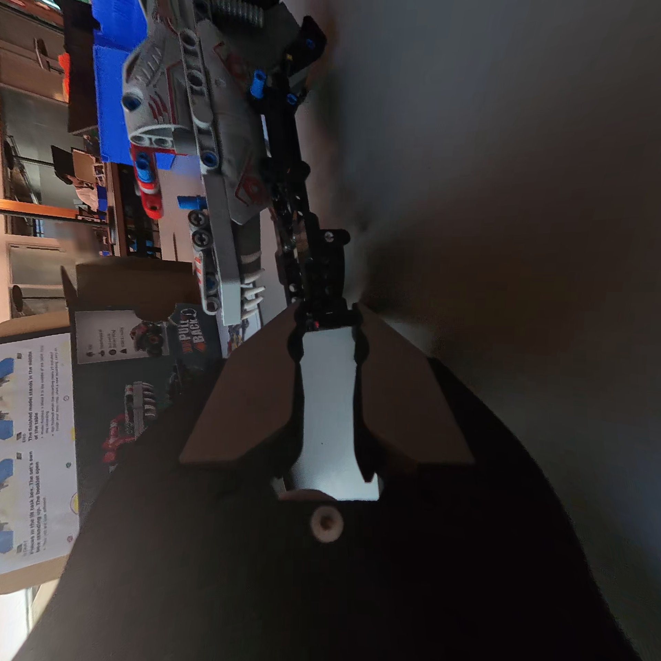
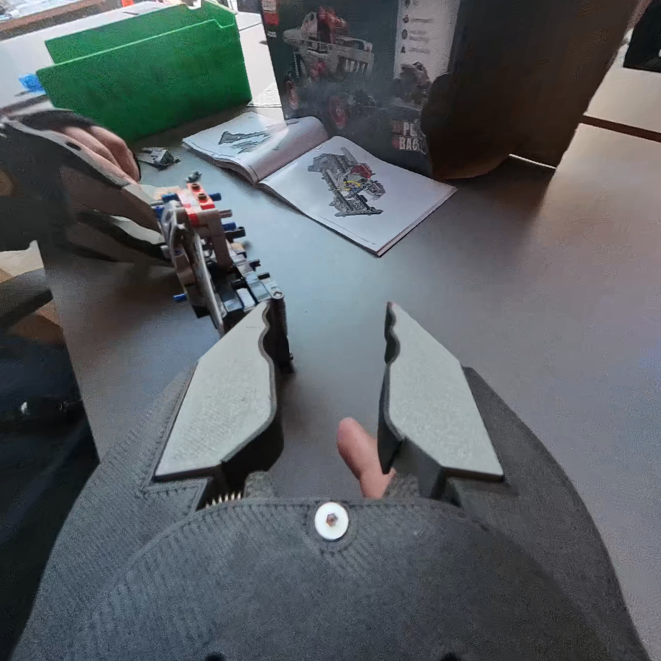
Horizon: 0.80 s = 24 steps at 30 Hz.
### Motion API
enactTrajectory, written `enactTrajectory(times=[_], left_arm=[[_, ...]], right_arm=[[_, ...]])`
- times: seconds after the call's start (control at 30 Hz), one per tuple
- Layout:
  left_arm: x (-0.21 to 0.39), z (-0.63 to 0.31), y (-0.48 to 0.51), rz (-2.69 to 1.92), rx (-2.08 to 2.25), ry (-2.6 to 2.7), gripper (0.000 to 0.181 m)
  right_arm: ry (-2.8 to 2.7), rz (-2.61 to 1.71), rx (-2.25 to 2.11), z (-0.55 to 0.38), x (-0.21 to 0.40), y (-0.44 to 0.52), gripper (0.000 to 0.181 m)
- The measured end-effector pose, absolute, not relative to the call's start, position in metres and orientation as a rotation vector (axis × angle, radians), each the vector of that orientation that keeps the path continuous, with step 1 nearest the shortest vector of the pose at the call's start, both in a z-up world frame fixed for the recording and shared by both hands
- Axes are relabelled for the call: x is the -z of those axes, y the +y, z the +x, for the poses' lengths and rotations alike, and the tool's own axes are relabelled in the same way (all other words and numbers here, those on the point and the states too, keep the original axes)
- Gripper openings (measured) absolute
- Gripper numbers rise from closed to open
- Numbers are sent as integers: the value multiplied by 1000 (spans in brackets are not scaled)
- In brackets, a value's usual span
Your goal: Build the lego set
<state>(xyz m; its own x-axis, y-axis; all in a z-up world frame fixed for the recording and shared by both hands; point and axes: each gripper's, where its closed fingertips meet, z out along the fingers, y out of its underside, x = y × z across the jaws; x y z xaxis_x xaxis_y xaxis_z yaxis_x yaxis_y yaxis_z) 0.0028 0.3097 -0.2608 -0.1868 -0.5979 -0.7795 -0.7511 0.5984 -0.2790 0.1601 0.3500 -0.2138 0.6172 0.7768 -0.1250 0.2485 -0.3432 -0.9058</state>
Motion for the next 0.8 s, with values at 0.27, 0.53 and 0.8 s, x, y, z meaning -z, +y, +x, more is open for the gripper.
enactTrajectory(times=[0.27, 0.53, 0.8], left_arm=[[260, -3, 297, -1233, -23, 1841, 27], [261, -5, 290, -1397, 160, 1780, 30], [260, 34, 292, -1364, 73, 1787, 34]], right_arm=[[-945, -1799, -678, 178, 213, 322, 67], [-1204, -1737, -722, 131, 228, 295, 78], [-1338, -1829, -290, 158, 264, 352, 65]])
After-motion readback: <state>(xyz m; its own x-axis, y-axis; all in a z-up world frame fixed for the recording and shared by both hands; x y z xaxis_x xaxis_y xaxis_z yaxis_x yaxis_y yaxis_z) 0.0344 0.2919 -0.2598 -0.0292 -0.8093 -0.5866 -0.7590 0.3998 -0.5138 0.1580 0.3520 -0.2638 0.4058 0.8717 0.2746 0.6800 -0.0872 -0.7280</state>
